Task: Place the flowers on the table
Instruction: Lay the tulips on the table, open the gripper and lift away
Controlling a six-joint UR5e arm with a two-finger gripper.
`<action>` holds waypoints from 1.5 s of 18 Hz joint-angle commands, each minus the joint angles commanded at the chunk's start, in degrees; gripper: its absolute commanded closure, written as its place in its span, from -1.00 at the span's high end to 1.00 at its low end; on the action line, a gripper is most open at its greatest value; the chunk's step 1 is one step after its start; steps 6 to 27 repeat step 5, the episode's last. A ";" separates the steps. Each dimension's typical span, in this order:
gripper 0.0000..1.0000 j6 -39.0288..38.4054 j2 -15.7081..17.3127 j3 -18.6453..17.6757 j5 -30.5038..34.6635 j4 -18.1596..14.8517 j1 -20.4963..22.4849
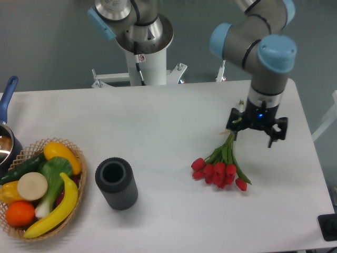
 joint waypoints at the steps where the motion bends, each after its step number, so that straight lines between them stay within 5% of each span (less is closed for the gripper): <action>1: 1.00 2.55 0.00 0.00 0.00 -0.17 0.44; 4: 1.00 8.28 -0.17 -0.61 0.09 -0.18 0.53; 27: 1.00 8.29 -0.26 -0.62 0.17 -0.18 0.45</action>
